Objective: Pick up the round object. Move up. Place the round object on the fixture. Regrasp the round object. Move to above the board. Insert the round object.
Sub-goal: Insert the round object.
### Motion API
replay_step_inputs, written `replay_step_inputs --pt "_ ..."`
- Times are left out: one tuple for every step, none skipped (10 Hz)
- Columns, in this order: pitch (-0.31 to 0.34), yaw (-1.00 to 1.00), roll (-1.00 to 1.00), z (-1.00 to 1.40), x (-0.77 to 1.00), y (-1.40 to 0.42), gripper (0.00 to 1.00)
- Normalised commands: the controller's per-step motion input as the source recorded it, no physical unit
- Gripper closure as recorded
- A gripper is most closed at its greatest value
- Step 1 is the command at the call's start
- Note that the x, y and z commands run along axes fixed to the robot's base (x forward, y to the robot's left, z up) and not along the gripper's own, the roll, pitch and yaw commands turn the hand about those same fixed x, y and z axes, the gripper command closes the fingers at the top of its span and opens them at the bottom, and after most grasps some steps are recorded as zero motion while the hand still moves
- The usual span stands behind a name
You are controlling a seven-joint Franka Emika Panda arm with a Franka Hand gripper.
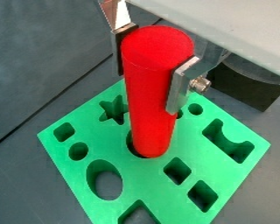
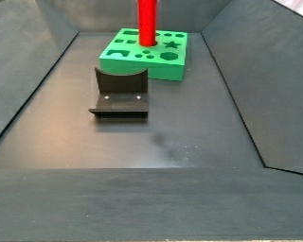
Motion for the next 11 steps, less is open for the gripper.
replay_step_inputs --pt "-0.083 0.0 -0.09 -0.12 -0.19 0.0 1.0" --pt "-0.067 0.0 -0.09 -0.07 -0.18 0.0 1.0" --pt "-0.049 0.0 -0.1 -0.09 -0.11 0.0 1.0" --pt "-0.021 0.0 -0.1 -0.13 -0.01 -0.02 1.0" --pt "-0.017 0.0 -0.1 -0.12 0.0 -0.07 1.0" --pt "0.0 0.0 -0.09 -0.14 0.0 -0.13 1.0" --pt "0.0 0.0 -0.06 -0.15 0.0 -0.13 1.0" --pt "-0.003 0.0 -0.06 -0.18 0.0 -0.11 1.0" --pt "-0.034 0.0 -0.02 -0.31 0.01 -0.02 1.0" --pt "-0.056 0.0 0.0 -0.37 0.01 0.0 1.0" --pt "-0.089 0.0 0.0 -0.41 0.0 0.0 1.0"
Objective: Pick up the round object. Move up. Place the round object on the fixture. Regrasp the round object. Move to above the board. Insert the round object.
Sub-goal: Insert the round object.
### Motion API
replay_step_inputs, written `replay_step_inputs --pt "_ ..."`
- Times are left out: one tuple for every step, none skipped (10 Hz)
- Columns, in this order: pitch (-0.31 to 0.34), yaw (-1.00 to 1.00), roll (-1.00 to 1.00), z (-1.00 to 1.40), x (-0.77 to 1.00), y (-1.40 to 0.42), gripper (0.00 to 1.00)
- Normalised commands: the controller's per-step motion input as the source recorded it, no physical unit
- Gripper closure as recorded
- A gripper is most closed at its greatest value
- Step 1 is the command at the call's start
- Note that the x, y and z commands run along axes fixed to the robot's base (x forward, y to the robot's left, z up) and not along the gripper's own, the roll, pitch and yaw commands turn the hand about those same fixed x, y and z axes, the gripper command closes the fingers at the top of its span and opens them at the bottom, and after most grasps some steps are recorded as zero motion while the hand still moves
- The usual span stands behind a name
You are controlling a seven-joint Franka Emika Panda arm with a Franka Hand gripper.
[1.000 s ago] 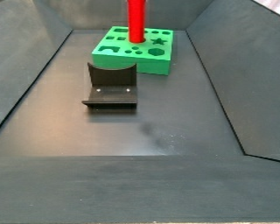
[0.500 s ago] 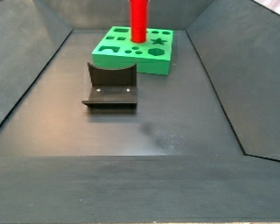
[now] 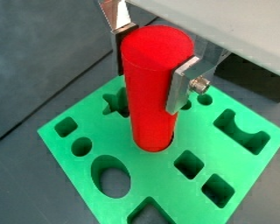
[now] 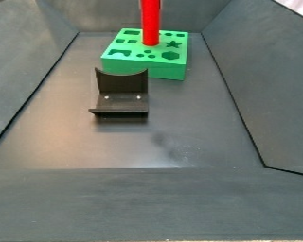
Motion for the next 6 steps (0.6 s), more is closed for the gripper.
replay_step_inputs --pt "-0.106 0.01 0.0 -0.44 0.0 0.0 1.0" --pt "-0.11 0.01 0.0 -0.43 0.0 0.0 1.0" --pt "-0.107 0.0 0.0 -0.39 0.0 0.0 1.0" --pt "-0.07 0.0 0.0 -0.23 0.0 0.0 1.0" --pt "-0.049 0.0 -0.06 -0.05 0.0 0.0 1.0" --pt "-0.02 0.0 -0.02 0.0 0.0 0.0 1.0"
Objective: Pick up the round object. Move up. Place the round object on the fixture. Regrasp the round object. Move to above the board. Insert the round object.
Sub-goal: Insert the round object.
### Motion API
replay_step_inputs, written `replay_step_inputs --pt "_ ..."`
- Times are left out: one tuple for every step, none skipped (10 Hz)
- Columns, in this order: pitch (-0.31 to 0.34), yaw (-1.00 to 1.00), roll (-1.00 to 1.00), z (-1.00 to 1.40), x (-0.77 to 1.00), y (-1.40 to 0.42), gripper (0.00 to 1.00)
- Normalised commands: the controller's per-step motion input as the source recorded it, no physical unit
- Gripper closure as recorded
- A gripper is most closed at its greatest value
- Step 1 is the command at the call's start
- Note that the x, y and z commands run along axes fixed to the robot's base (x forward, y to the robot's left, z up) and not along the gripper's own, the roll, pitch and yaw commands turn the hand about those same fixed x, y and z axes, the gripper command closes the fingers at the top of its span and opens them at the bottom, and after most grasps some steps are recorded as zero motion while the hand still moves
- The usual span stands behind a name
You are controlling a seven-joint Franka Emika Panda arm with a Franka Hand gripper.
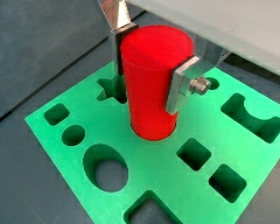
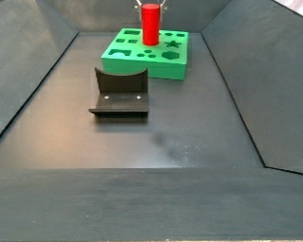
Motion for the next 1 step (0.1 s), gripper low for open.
replay_step_inputs --pt "0.0 0.0 0.0 0.0 0.0 0.0 1.0"
